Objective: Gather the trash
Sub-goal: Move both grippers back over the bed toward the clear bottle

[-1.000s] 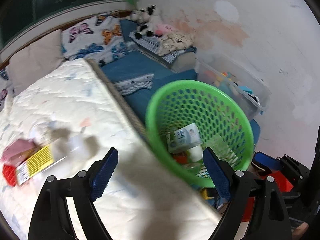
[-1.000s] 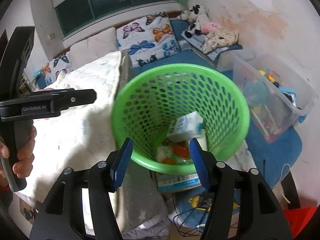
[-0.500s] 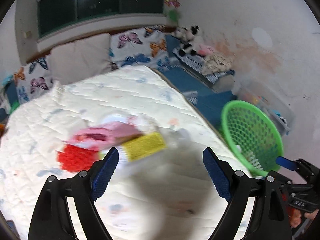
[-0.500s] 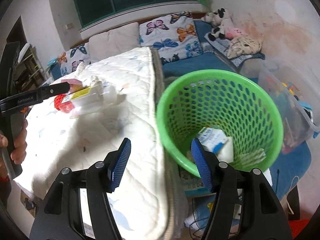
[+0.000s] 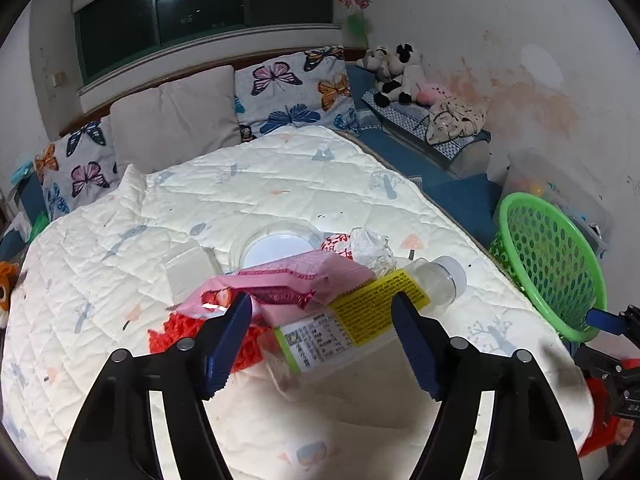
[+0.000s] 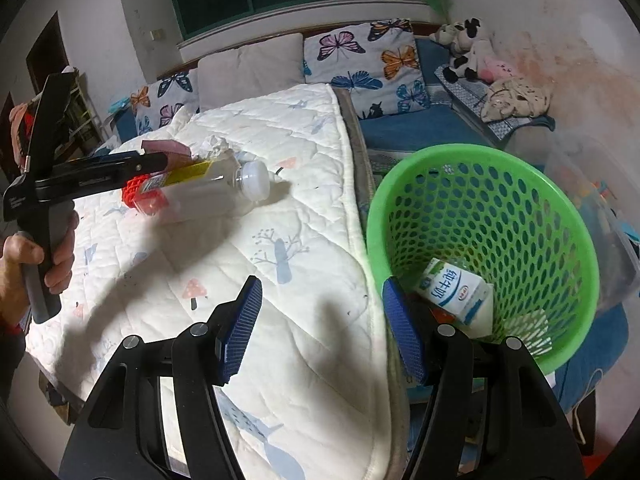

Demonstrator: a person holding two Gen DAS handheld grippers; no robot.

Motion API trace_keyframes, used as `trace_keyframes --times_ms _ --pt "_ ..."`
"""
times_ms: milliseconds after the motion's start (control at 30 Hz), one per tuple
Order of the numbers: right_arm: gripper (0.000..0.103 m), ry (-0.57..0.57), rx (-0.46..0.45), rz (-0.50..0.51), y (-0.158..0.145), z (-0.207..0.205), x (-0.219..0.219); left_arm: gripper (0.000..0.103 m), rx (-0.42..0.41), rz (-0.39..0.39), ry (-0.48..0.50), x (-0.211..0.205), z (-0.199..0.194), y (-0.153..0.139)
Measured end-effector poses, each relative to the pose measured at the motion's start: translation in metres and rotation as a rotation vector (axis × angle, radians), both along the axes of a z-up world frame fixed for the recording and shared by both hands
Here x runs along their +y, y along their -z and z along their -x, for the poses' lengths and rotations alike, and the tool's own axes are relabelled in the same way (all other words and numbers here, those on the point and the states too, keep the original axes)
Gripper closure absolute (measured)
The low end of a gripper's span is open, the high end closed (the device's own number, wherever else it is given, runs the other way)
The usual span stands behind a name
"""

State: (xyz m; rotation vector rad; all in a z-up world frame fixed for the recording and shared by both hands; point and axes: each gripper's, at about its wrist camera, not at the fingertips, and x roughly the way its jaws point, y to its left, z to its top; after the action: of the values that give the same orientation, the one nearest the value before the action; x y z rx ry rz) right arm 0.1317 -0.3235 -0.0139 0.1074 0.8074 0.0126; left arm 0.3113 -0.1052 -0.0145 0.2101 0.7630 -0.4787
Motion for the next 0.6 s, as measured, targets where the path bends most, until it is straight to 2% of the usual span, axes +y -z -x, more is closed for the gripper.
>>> trace_keyframes --times_ms 67,167,400,600 --pt "0.040 -0.003 0.004 0.002 0.002 -0.003 0.001 0.038 -0.008 -0.017 0.013 -0.004 -0.002 0.001" --pt "0.040 -0.010 0.012 0.003 0.004 -0.008 0.004 0.049 -0.012 -0.028 0.040 -0.008 -0.006 0.003" --pt "0.040 -0.057 0.024 0.017 0.005 -0.024 0.017 0.091 -0.001 -0.007 0.078 -0.009 -0.007 0.004" --pt "0.040 -0.097 0.019 0.051 0.003 -0.029 0.026 0.093 0.009 0.003 0.091 -0.005 -0.001 0.003"
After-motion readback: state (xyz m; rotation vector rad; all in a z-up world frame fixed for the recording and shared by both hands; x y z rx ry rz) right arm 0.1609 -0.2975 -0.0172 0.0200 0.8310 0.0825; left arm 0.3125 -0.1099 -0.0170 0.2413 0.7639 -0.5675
